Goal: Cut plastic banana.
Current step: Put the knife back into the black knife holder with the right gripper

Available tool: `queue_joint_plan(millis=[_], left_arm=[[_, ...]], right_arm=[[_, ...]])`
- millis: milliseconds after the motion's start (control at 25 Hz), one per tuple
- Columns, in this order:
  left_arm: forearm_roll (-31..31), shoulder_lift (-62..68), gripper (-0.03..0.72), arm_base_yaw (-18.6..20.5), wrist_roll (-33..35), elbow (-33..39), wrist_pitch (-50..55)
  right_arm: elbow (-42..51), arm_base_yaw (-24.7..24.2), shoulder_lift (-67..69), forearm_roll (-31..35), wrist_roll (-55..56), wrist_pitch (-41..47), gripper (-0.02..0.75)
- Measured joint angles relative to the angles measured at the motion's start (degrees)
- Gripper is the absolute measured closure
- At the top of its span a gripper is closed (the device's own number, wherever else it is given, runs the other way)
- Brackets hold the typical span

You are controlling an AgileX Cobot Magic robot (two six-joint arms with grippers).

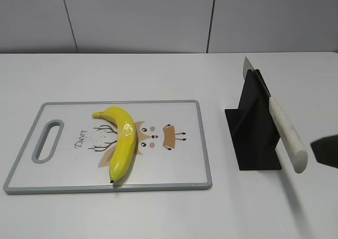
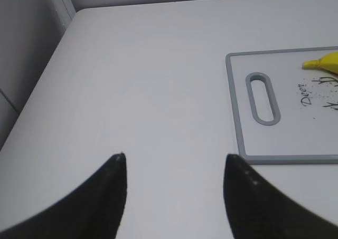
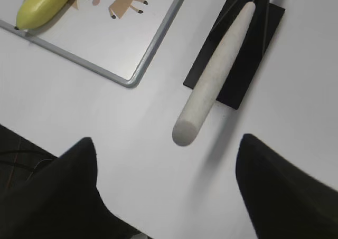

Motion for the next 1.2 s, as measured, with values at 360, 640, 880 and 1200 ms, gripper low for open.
queue_joint_plan(millis=[360,640,880,1200], left_arm=[[0.0,0.0,0.151,0.0,0.0,0.05,0.0],[0.0,0.0,0.153,0.0,0.0,0.05,0.0],[0.0,0.0,0.153,0.0,0.0,0.05,0.0],[0.03,0.0,0.154,0.0,0.0,0.05,0.01]], right_arm=[[10.37,0.0,-25.53,0.06,-3.11,4.92,0.146],[15.44,0.0,-35.71,0.06,-5.05,6.6,0.155],[16.18,0.0,-37.48,0.01,-5.21,6.94,0.177],[16.18,-0.59,-40.62,0.22,-5.34,6.94,0.211]])
